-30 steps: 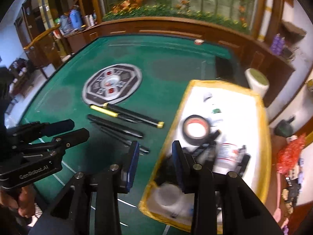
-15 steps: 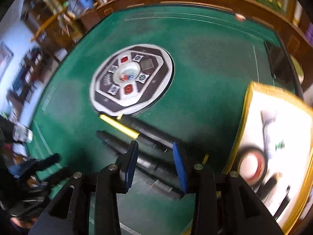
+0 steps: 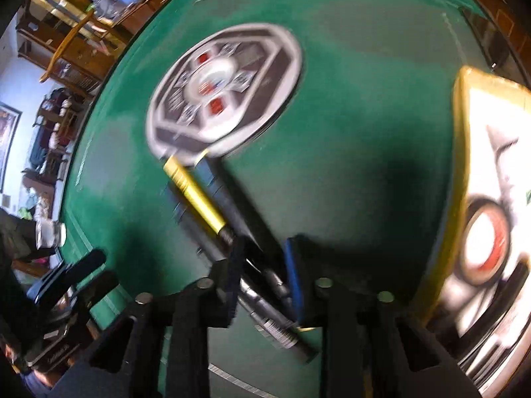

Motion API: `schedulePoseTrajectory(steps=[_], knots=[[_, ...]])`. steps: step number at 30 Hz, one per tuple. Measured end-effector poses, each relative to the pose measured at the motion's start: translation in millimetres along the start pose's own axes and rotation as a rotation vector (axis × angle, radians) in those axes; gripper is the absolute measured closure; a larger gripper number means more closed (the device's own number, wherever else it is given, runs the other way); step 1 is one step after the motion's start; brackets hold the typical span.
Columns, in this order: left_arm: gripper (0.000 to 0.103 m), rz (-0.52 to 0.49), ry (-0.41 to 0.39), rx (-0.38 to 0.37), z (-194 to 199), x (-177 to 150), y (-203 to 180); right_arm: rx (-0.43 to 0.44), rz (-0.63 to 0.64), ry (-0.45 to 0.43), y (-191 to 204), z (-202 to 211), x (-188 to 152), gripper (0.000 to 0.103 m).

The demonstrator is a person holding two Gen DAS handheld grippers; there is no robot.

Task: Organize rigid objects
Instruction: 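Move the right tool back to the table and grasp a thick black marker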

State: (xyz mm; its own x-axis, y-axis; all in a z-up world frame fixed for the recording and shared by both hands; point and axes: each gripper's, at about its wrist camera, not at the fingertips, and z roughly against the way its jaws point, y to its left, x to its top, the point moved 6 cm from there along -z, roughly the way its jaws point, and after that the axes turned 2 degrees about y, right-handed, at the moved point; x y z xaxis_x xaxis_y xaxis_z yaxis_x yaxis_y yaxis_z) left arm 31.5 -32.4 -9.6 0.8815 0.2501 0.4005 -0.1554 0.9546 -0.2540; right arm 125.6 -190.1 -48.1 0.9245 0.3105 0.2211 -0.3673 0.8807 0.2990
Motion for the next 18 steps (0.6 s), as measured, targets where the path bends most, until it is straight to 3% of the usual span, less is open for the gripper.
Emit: schedulePoseTrajectory(steps=[6,9,12,18], knots=[[0.057,0.014,0.019,-0.009,-0.8,-6.7,5.8,0.030,0.055,0.040,36.8,-6.2,-46.5,0.088],[0.057,0.023,0.034,-0.016,-0.8,-11.6,8.7,-0.007,0.102,0.039,45.1,-3.5,-60.1,0.088],[0.057,0.012,0.042,-0.024,-1.1,-15.0,5.9,-0.102,0.140,-0.001,42.1,3.6,-58.0,0.088],[0.057,-0.060,0.064,-0.049,-2.1,-19.6,-16.9,-0.123,0.120,0.002,29.2,3.0,-60.2,0.087]])
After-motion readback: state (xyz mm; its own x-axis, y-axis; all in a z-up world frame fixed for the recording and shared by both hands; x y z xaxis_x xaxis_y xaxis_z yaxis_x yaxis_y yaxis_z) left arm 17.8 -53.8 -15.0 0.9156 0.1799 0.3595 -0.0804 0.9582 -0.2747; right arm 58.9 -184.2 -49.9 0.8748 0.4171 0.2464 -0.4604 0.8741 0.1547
